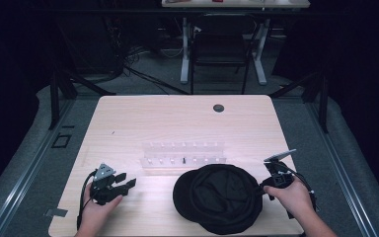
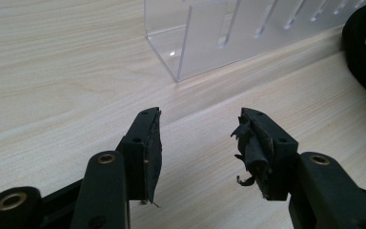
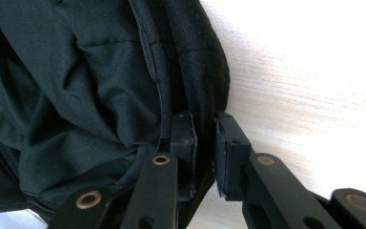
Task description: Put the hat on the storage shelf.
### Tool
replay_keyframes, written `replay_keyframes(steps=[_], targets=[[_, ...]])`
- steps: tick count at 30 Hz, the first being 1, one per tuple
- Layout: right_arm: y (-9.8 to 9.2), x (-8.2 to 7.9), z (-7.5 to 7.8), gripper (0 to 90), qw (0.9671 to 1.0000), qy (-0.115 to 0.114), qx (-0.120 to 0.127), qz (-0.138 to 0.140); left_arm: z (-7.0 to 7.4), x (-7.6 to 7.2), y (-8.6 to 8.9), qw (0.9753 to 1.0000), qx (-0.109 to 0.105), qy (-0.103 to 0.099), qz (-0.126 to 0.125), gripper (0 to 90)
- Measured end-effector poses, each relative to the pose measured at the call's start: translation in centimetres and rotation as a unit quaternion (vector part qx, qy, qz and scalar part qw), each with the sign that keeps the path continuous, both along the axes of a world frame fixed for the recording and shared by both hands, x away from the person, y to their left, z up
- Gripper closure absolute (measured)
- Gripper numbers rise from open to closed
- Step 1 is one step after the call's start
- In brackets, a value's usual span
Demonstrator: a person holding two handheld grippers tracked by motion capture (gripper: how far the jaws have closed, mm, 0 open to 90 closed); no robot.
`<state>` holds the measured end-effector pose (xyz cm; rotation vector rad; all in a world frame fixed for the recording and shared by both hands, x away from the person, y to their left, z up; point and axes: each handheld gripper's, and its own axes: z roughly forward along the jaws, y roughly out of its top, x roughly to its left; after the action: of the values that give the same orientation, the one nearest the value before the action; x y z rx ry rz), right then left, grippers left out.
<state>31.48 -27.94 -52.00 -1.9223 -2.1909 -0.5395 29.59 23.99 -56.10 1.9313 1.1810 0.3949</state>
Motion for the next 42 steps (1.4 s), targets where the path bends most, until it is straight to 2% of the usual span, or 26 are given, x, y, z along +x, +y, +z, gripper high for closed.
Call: replay_keyframes(steps=[3,4,5,6,7,8,9,13,14,15,17,19,23,24,25,26,31,37,41,42], targets=[[0.0,0.3,-0.1,81.2,0.9999,0.009,-0.002,0.012,0.0,0.0,0.0,1.0000,0.002,0.003,-0.001,50.2],[0.1,0.2,-0.3,82.6,1.0000,0.003,0.006,-0.001,0.0,0.0,0.0,1.0000,0.002,0.001,0.001,50.2],[0.1,0.2,-0.3,82.6,1.0000,0.003,0.006,-0.001,0.0,0.0,0.0,1.0000,0.002,0.001,0.001,50.2],[0.0,0.4,-0.2,84.5,0.9998,0.016,0.008,0.009,0.0,0.0,0.1,1.0000,0.003,0.004,-0.001,50.2],[0.0,0.4,-0.2,84.5,0.9998,0.016,0.008,0.009,0.0,0.0,0.1,1.0000,0.003,0.004,-0.001,50.2],[-0.1,0.6,-0.2,85.4,0.9995,0.027,0.012,0.015,0.0,0.0,0.0,1.0000,0.002,0.000,0.002,50.2],[-0.1,0.6,-0.3,86.0,0.9994,0.027,0.019,0.009,0.0,0.0,0.0,1.0000,0.001,0.001,0.002,50.2],[-0.3,0.8,-0.2,87.1,0.9989,0.037,0.024,0.018,-0.1,0.0,0.0,1.0000,0.002,0.000,0.002,50.2],[-0.4,0.7,-0.1,87.4,0.9987,0.037,0.034,0.009,-0.1,0.1,0.0,1.0000,0.000,0.001,0.002,50.2],[-0.6,0.7,0.0,87.5,0.9983,0.043,0.037,0.016,-0.1,0.1,0.0,1.0000,0.000,0.001,0.002,50.2],[-0.6,0.7,0.0,87.5,0.9981,0.042,0.045,0.009,-0.1,0.1,0.0,1.0000,0.002,0.003,0.001,50.2],[-0.9,0.6,0.3,87.8,0.9971,0.042,0.064,0.002,-0.1,0.1,0.0,1.0000,0.000,0.001,0.002,50.2],[-1.2,0.5,0.7,87.8,0.9963,0.042,0.075,0.001,-0.1,0.1,0.0,1.0000,0.000,0.001,0.003,50.2],[-1.2,0.4,0.8,87.8,0.9951,0.036,0.092,-0.010,-0.1,0.1,0.0,1.0000,0.000,0.002,0.003,50.2],[-1.2,0.4,0.8,87.8,0.9951,0.036,0.092,-0.010,-0.1,0.1,0.0,1.0000,0.000,0.002,0.003,50.2],[-1.4,0.5,1.2,87.9,0.9949,0.042,0.092,0.004,-0.1,0.1,0.0,1.0000,0.003,0.005,0.001,50.2],[-1.4,0.4,1.7,87.9,0.9939,0.043,0.101,0.000,-0.1,0.1,0.0,1.0000,0.004,0.006,0.000,50.2],[-1.4,0.3,2.6,88.0,0.9905,0.045,0.129,-0.007,-0.1,0.1,0.1,1.0000,0.005,0.006,-0.001,50.2],[-1.3,0.3,3.5,88.1,0.9893,0.045,0.138,-0.006,-0.1,0.1,0.0,1.0000,0.003,0.005,0.000,50.2],[-1.2,0.3,3.9,88.1,0.9882,0.044,0.147,-0.002,-0.1,0.1,-0.1,1.0000,0.002,0.002,0.002,50.2]])
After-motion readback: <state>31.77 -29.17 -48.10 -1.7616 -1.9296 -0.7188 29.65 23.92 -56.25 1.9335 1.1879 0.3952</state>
